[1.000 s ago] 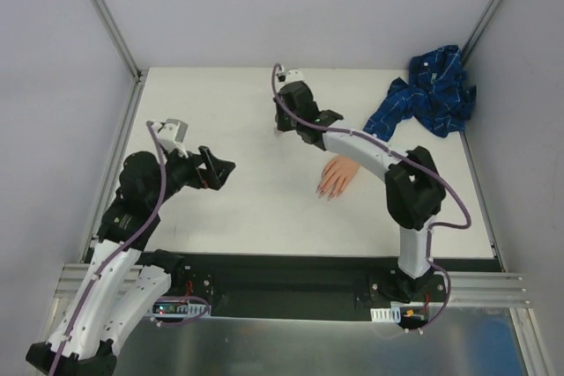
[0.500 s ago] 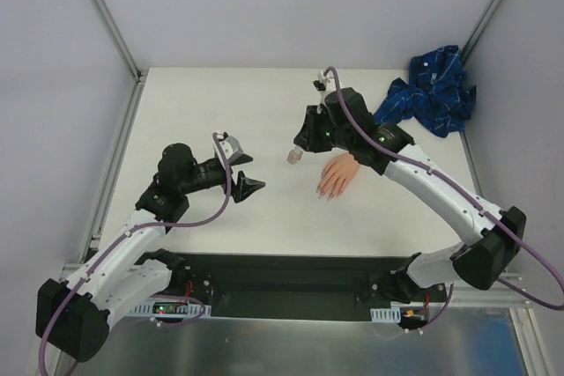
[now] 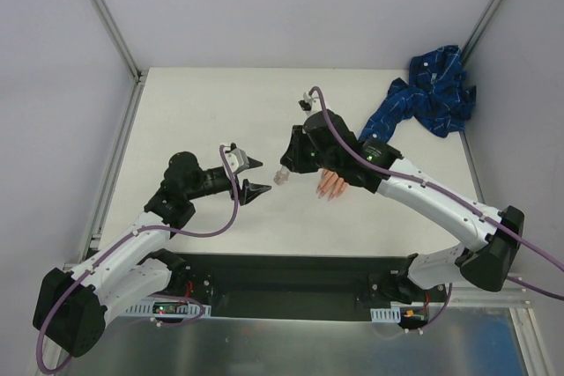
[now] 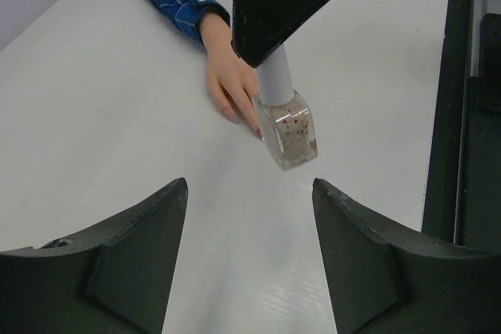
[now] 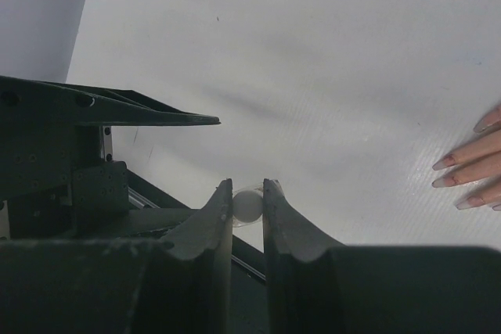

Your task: Paint the nails

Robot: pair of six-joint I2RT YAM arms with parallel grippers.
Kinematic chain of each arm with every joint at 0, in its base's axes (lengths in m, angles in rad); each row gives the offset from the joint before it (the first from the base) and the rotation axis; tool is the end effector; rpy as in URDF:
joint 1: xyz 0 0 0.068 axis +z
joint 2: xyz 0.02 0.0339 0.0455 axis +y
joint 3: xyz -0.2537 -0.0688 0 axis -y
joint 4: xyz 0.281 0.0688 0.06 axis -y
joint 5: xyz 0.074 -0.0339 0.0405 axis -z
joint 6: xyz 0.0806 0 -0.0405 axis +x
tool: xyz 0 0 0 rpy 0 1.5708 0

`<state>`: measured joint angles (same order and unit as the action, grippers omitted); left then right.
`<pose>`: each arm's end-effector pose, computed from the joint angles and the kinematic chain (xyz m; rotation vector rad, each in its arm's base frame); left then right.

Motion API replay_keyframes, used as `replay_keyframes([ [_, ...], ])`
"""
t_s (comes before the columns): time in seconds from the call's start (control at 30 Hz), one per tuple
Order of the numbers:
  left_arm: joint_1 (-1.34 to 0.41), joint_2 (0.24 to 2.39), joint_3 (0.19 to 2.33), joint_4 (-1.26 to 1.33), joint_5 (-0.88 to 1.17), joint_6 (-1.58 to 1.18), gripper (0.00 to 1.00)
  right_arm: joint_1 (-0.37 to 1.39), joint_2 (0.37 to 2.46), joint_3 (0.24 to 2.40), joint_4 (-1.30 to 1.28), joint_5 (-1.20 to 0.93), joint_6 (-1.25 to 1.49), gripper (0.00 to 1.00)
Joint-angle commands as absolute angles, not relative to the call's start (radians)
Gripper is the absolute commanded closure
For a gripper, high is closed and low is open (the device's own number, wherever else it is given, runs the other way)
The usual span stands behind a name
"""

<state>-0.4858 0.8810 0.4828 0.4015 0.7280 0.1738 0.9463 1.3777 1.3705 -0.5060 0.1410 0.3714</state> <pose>0.2181 -0.1758 0.2560 1.0420 1.2500 -0.8090 0.2353 0.3071 0.3449 -0.5230 2.0810 0.6472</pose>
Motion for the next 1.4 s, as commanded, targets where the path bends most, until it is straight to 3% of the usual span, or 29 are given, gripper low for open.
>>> replay_keyframes([
  [0.0, -0.497, 0.874, 0.489, 0.482, 0.733, 0.212, 0.37, 0.98, 1.41, 1.431, -0.498, 0.199, 0.426, 0.99],
  [1.03, -0.499, 0.905, 0.526, 0.451, 0.686, 0.199, 0.53, 1.055, 1.517, 1.568, -0.517, 0.256, 0.468, 0.99],
  [1.27, -0.499, 0.907, 0.545, 0.426, 0.695, 0.196, 0.76, 1.068, 1.522, 1.569, -0.515, 0.25, 0.482, 0.99],
  [1.37, -0.499, 0.908, 0.566, 0.393, 0.703, 0.187, 0.94, 1.069, 1.523, 1.566, -0.514, 0.235, 0.483, 0.99],
])
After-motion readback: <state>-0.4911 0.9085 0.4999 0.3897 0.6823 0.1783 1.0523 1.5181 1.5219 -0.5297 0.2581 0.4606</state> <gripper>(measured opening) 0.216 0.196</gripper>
